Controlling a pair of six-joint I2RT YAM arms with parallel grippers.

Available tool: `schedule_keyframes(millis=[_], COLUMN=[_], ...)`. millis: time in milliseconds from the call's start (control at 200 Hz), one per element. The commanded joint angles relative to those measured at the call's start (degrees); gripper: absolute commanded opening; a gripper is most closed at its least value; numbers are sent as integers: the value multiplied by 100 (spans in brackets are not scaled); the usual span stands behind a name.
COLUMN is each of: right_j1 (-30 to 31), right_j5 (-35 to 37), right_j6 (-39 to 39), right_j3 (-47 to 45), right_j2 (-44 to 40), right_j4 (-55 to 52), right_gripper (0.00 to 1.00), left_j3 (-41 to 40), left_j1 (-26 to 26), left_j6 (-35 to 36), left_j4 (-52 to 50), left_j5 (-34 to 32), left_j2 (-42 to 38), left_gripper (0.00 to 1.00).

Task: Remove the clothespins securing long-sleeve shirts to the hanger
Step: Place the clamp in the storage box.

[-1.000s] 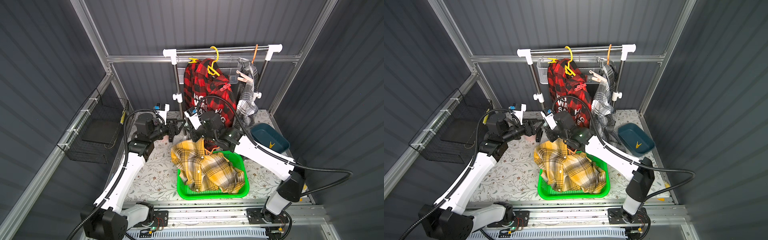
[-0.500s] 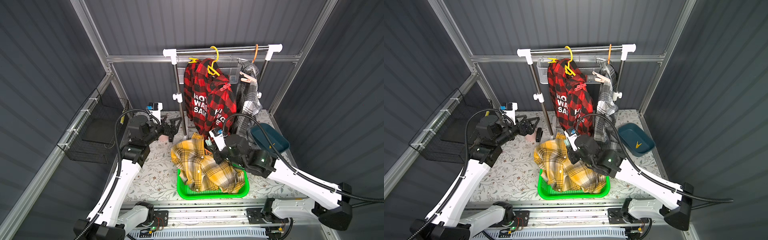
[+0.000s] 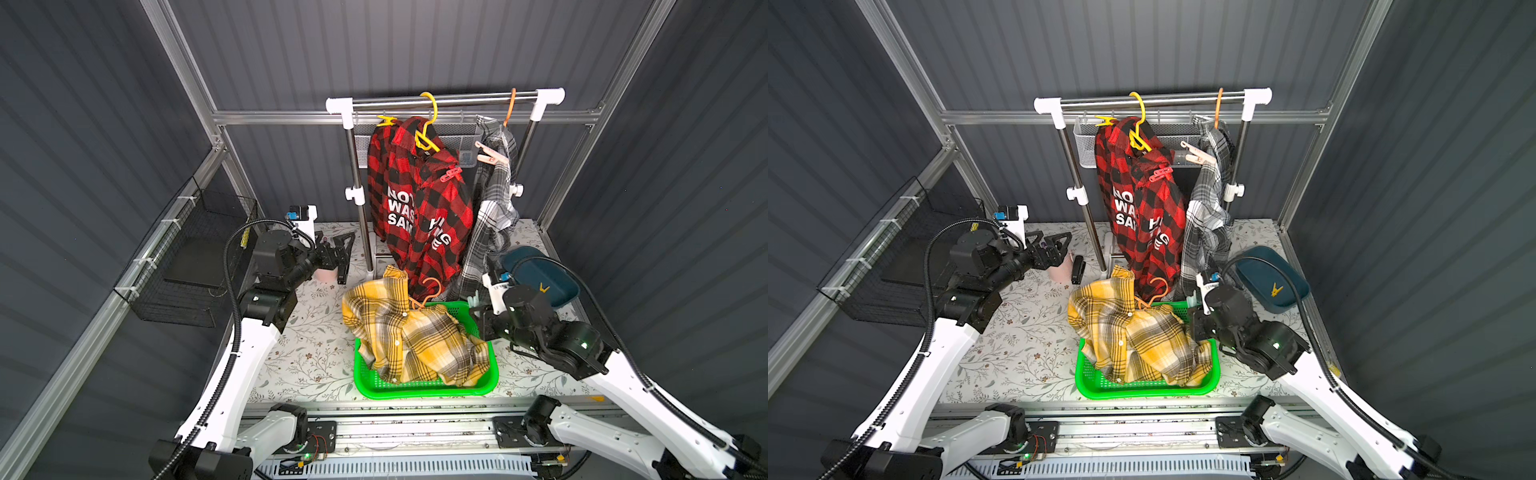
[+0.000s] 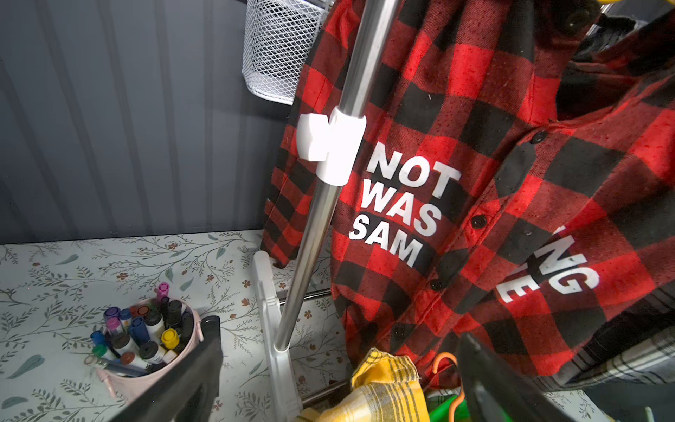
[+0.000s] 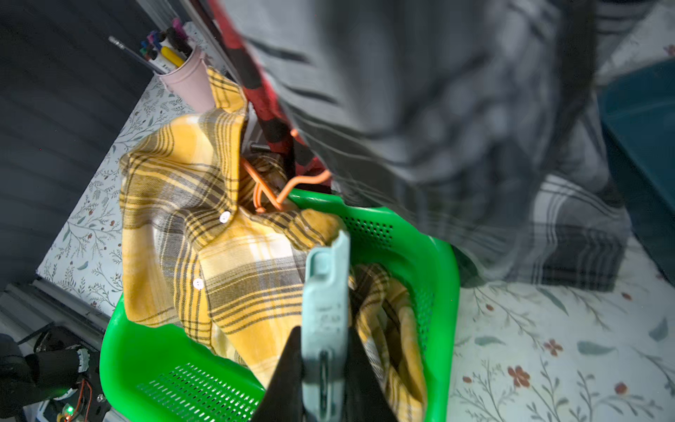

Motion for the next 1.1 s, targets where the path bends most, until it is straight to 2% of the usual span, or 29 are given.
schedule_keyframes(millis=[0,235,445,630,801,851,861,866,906,1006,1096], right_j1=[-626,-2658,-4253,-5032,-5270,-5292,-5299,-5300,-5320,-5354,-5352], right_j5=[-195,-782,-971,-932,-725,-612,-593,-578,-515,-440,-567], right_j6=[445,173,-120,-127,-165,-220,-232,-232,-261,-262,-183], right_j3=[-203,-382,-466,-254,142,311,335,348,435,543,476], right_j2=[-233,-106,614,1863,2981,3253,3299,3317,3454,3494,3260], right_j4=[-532,40,1253,2305,2794,2791,2804,2802,2819,2841,2915], right_gripper=[0,0,0,0,0,23,25,29,40,56,60], left_j3=[-135,116,9,-36,-153,-189,-197,-201,-234,-260,-262], left_j1=[44,71,89,100,106,106,106,106,106,106,115], left_j6=[84,111,23,-21,-81,-72,-81,-82,-77,-57,-56], left_j4=[294,-3,128,121,131,124,126,128,145,148,172], left_j5=[-141,19,26,8,44,32,29,24,18,-20,-21], left_j2=[-145,75,120,142,116,107,100,95,86,81,105], left_gripper=[100,100,100,100,100,100,100,100,100,100,100])
